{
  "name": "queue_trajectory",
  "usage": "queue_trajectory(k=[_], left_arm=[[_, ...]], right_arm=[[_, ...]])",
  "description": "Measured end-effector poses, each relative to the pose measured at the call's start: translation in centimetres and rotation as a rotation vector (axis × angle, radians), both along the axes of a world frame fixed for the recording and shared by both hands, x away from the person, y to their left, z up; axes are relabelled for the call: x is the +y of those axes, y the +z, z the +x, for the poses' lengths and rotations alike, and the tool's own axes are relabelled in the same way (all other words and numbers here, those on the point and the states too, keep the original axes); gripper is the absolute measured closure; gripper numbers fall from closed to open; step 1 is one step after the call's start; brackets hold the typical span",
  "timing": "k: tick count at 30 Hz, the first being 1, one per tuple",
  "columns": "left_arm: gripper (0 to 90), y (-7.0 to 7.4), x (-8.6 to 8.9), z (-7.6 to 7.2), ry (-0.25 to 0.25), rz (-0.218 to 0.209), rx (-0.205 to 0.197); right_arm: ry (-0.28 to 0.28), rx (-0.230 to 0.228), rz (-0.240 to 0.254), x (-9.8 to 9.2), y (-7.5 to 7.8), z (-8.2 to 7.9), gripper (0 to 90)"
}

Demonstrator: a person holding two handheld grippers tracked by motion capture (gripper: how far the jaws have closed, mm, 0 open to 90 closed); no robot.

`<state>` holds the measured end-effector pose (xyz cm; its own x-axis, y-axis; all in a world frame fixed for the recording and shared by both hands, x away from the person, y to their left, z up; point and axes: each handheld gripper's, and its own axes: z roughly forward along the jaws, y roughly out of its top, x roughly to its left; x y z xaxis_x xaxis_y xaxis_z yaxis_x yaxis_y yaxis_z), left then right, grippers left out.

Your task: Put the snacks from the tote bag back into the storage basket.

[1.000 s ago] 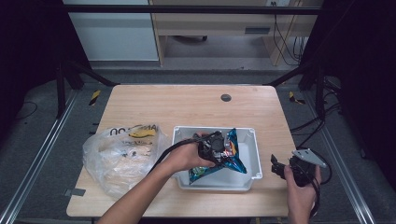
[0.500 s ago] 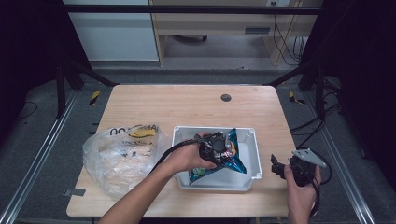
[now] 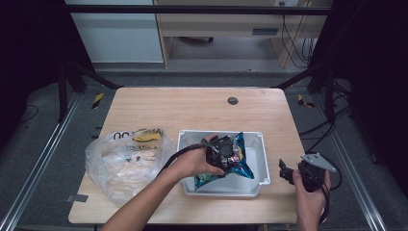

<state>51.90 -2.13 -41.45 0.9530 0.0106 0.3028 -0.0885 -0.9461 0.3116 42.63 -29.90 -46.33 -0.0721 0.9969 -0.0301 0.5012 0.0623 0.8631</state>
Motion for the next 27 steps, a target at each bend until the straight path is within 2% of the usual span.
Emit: queue_trajectory(k=[4, 16, 20, 27], left_arm=[[9.5, 0.1, 0.0, -0.3, 0.005, -0.002, -0.006], [7.3, 1.1, 0.3, -0.8, -0.005, -0.028, -0.024], [7.3, 1.7, 0.6, -0.9, -0.007, -0.051, -0.032], [7.0, 2.3, 1.1, -1.0, -0.005, -0.05, -0.039]], right_arm=[[0.0, 0.0, -0.001, 0.0, 0.0, 0.0, 6.1], [-0.008, -0.003, -0.003, -0.2, -0.1, 0.0, 6.1], [-0.009, 0.006, -0.005, -0.2, -0.2, 0.2, 6.1], [-0.008, 0.007, -0.009, -0.1, -0.2, 0.2, 6.1]])
